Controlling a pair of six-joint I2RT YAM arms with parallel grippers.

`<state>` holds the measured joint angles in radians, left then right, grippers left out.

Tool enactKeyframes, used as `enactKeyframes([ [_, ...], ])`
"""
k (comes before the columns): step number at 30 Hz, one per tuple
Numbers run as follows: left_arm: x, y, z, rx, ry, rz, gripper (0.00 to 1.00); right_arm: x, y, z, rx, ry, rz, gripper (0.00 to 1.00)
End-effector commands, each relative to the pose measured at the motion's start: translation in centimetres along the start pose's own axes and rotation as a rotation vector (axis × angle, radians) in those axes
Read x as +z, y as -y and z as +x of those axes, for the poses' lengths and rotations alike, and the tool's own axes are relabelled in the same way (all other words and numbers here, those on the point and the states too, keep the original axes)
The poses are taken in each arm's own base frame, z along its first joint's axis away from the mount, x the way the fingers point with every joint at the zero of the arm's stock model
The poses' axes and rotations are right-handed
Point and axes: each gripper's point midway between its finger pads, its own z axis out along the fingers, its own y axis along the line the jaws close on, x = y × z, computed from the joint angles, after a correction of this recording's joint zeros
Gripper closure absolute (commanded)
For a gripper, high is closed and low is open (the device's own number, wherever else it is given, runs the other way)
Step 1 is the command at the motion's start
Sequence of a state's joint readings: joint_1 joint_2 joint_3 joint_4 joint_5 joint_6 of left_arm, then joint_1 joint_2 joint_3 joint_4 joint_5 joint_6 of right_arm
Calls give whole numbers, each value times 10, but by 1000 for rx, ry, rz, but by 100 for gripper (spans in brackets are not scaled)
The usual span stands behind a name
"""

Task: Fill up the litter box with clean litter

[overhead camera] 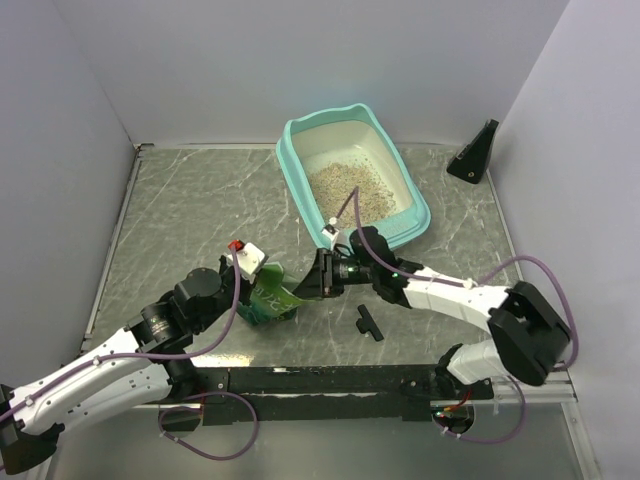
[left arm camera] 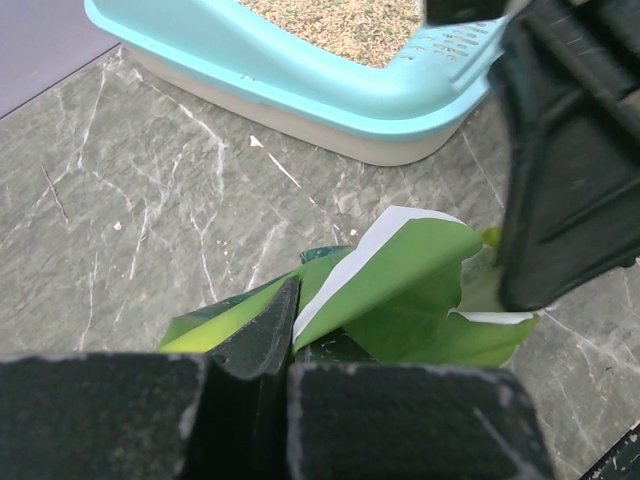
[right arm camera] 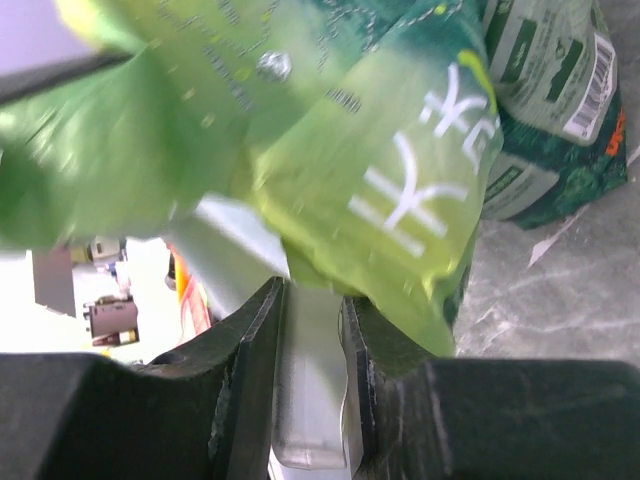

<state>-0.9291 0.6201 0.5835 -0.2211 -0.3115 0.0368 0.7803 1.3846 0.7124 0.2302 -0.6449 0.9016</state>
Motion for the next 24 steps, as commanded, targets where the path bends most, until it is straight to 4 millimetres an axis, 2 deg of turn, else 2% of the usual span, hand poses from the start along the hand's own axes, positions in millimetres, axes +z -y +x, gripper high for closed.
enactKeyframes([
  [1,2,-4,-16,-35,50,-27,99,-21,-14,5,-6,42,-41,100],
  [8,3,-5,-13,-31,39,-38,99,-45,-22,14,2,94,-82,100],
  [24,5,-7,-10,-22,35,-51,99,-94,-42,13,35,276,-145,100],
])
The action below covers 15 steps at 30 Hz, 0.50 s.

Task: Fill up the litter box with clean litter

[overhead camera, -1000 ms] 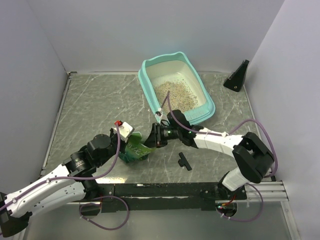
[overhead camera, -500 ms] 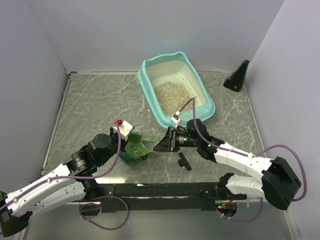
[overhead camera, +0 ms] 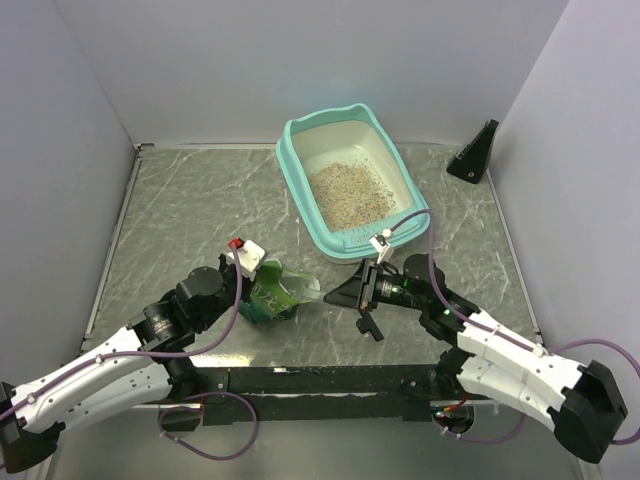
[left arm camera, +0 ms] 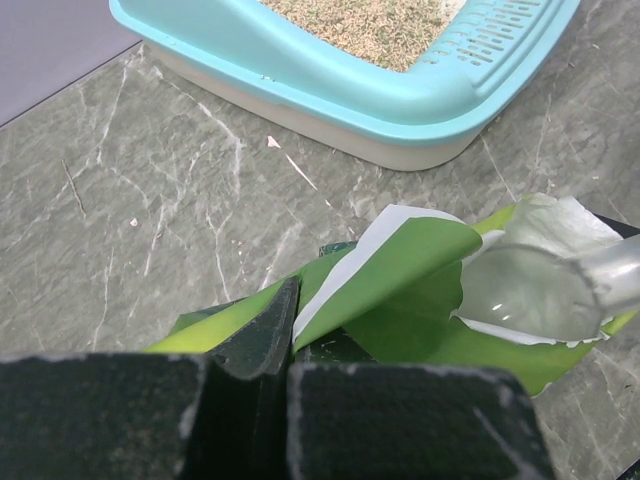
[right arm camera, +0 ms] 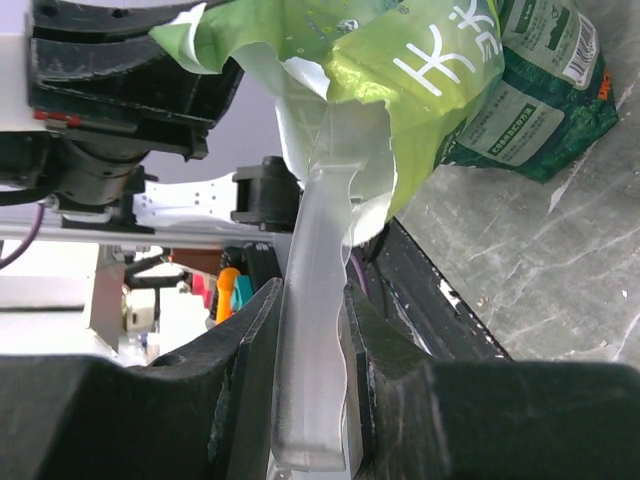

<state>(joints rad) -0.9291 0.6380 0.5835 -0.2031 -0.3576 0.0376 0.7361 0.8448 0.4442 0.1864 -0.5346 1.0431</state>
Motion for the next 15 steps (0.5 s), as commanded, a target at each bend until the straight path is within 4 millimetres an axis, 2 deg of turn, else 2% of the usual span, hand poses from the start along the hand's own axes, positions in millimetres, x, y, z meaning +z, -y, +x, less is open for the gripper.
enactKeyframes([
  [1,1,1,-11,-23,40,-2,99,-13,-18,-4,16,39,-46,100],
  [7,2,1,-9,-22,37,-3,99,-26,-21,-6,7,75,-39,100],
  [15,3,0,-8,-17,33,-6,99,-44,-16,-4,19,105,-12,100],
])
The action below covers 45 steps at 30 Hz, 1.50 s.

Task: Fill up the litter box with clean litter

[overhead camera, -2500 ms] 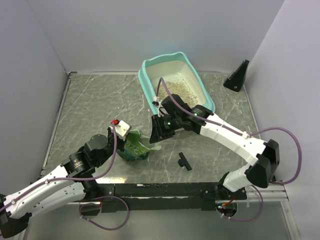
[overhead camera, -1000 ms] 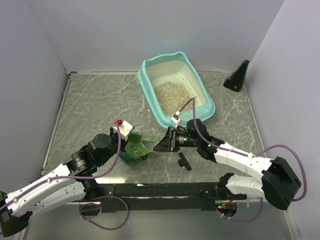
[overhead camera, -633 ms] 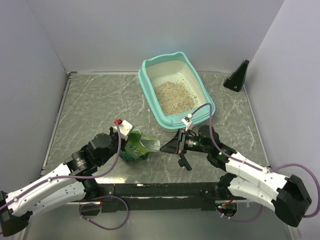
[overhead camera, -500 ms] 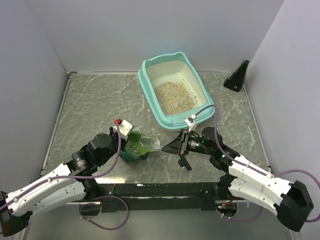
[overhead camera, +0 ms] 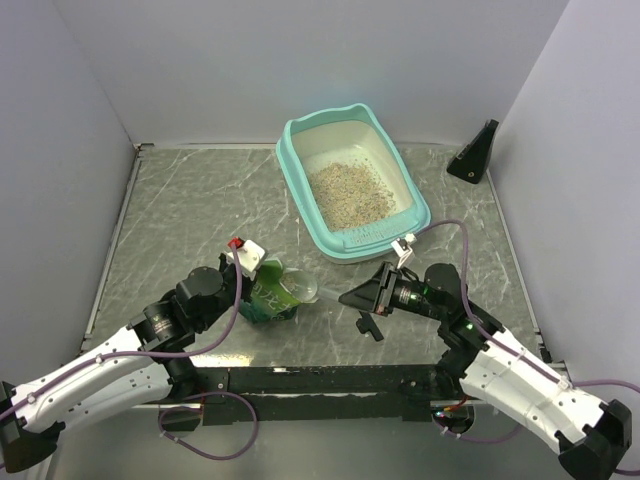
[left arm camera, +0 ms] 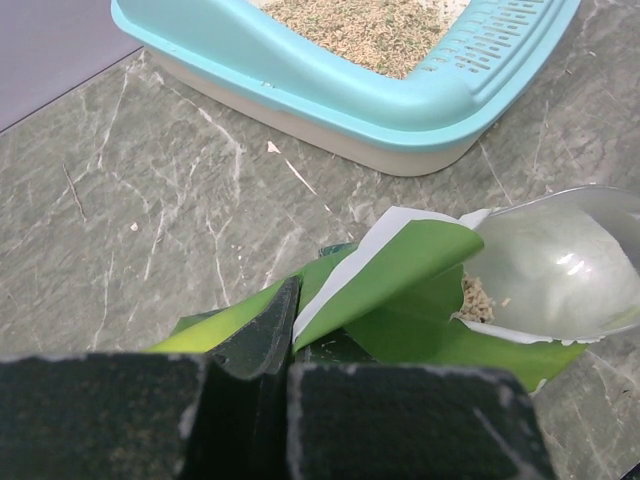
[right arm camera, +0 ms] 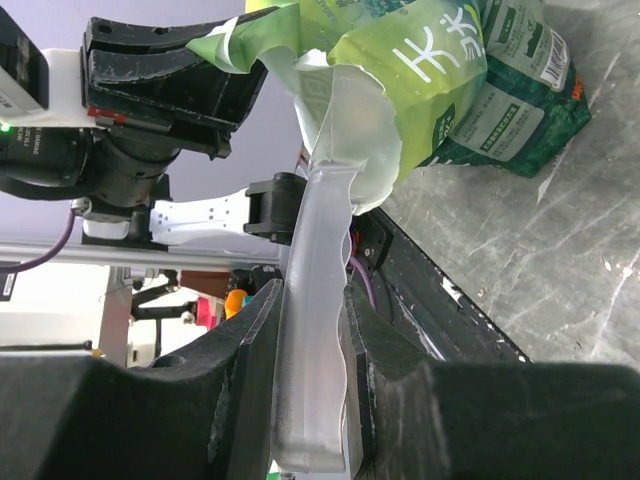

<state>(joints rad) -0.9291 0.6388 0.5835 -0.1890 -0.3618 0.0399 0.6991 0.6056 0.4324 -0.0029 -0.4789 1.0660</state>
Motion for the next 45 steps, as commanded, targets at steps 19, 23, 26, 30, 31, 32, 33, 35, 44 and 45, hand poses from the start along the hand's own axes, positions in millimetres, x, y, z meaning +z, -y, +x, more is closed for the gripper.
enactKeyframes([
  [19,4,0,-1,-9,8,-14,99,-23,32,22,100,34,9,100],
  [23,4,-1,-1,-8,8,-16,99,-28,31,23,132,60,-30,100],
  [26,4,-2,-2,-9,11,-20,99,-32,30,24,156,80,-41,100],
  [30,4,-1,-1,-8,8,-20,99,-39,29,23,168,103,-47,100],
  [31,4,-2,-1,-8,9,-22,99,-41,26,22,166,113,-60,100],
  [32,4,-2,0,-8,8,-23,99,-43,25,21,166,121,-60,100],
  [33,4,-2,0,-6,8,-23,99,-44,24,21,166,125,-63,100],
  [35,4,-2,-1,-8,8,-25,99,-47,21,21,163,133,-75,100],
  [44,3,-4,-2,-11,12,-31,99,-61,-4,15,112,163,-144,100],
  [45,3,-4,-2,-11,12,-31,99,-62,-7,14,110,166,-150,100],
])
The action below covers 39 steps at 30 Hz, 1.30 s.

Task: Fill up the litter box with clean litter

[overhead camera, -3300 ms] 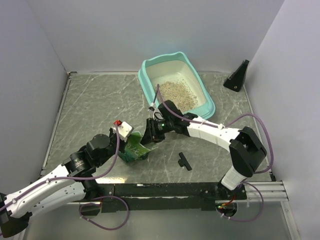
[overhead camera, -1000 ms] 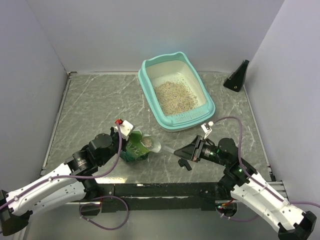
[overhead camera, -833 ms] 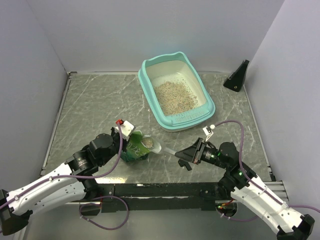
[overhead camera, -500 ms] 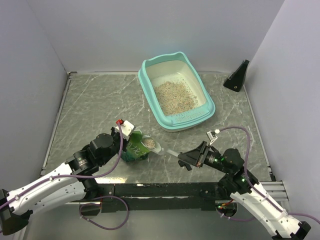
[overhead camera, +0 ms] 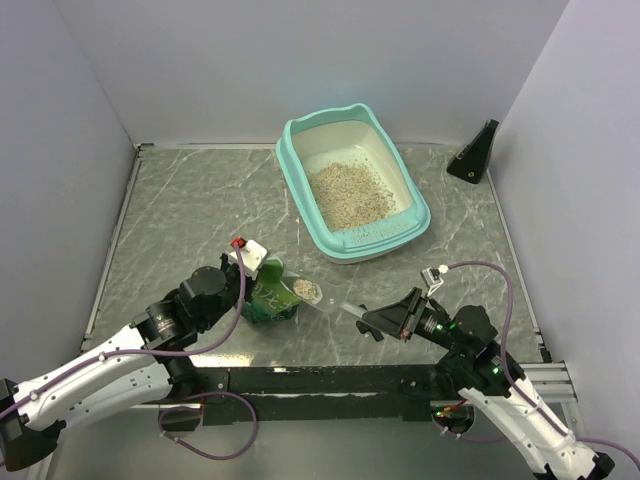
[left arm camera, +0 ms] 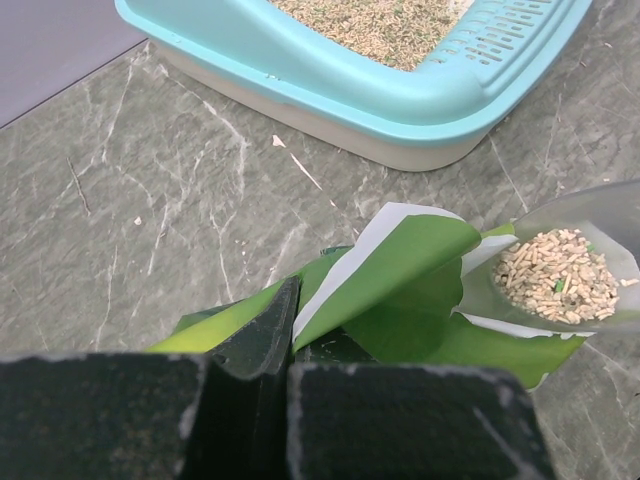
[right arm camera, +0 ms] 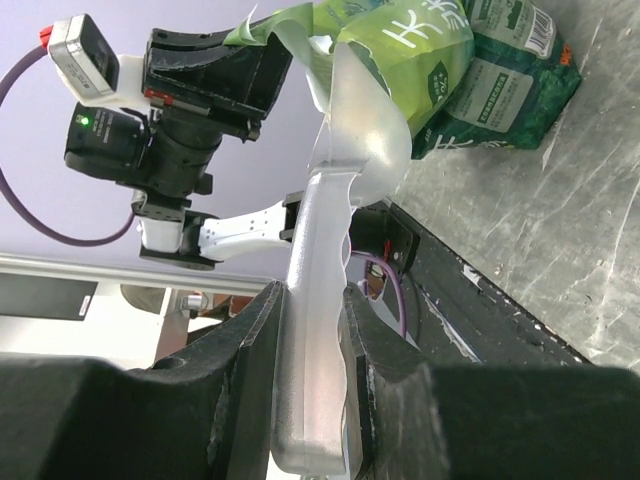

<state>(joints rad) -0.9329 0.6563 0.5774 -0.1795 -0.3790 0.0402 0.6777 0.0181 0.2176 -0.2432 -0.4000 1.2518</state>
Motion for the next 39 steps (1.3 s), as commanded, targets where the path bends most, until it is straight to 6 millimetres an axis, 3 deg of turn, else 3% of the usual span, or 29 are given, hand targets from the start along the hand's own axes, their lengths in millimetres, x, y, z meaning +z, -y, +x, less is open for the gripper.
enactKeyframes([
  [1,0,-3,-6,-18,22,-18,99,-9,-33,-6,-20,25,-80,100],
  [7,-1,-4,-7,-20,30,-22,99,-12,-51,-10,-13,38,-141,100],
  [15,-1,-4,-8,-22,32,-19,99,-16,-92,-28,-46,112,-226,100],
  [19,-2,-5,-9,-23,36,-21,99,-9,-103,-41,-37,154,-243,100],
  [20,-2,-4,-9,-22,36,-18,99,-12,-119,-45,-53,174,-302,100],
  [26,-2,-4,-9,-24,38,-18,99,-6,-143,-74,-44,300,-393,100],
  [29,-3,-5,-10,-26,42,-21,99,1,-147,-88,-35,358,-418,100],
  [39,-6,-6,-14,-29,58,-21,99,40,-118,-138,-50,561,-295,100],
])
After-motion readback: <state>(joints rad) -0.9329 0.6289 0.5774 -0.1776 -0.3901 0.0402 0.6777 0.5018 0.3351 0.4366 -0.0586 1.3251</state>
